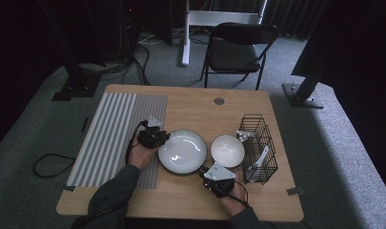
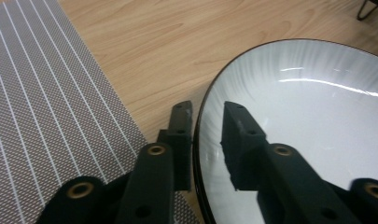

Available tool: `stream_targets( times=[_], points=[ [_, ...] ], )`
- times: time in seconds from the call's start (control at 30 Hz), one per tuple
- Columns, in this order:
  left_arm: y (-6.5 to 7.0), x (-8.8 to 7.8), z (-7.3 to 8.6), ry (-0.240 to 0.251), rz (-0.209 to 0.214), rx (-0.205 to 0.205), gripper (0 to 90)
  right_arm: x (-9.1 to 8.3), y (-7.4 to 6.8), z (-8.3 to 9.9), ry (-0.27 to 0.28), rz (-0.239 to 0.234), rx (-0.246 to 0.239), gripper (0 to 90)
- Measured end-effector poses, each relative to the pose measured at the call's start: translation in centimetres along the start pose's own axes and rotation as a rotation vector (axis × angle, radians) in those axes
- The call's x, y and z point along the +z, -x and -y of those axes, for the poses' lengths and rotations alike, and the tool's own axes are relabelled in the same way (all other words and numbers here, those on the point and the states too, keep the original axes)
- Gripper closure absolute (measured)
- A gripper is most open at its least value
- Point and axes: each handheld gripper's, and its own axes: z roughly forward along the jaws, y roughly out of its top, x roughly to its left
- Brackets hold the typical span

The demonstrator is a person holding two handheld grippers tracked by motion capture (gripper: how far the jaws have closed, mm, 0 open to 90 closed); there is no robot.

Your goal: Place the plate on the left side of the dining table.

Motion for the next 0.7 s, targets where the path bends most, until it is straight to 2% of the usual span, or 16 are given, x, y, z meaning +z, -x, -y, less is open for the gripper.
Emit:
stream_targets(
  times=[0.1,0.37,0.47,0.7],
  points=[
    [-0.1,0.3,0.1,0.000,0.005,-0.020,79.6,0.1,0.0,0.1,-0.002,0.007,0.000,80.1],
    [-0.1,0.3,0.1,0.018,0.006,-0.032,83.0,0.5,0.1,0.0,-0.008,0.017,0.015,84.0],
    [-0.1,0.1,0.1,0.019,0.001,-0.031,83.4,1.0,-0.2,-0.1,-0.018,0.016,0.004,85.3],
    [-0.2,-1.0,-0.2,0.070,0.002,-0.031,85.6,1.4,-0.3,-0.4,-0.019,0.021,0.002,84.5]
  ],
)
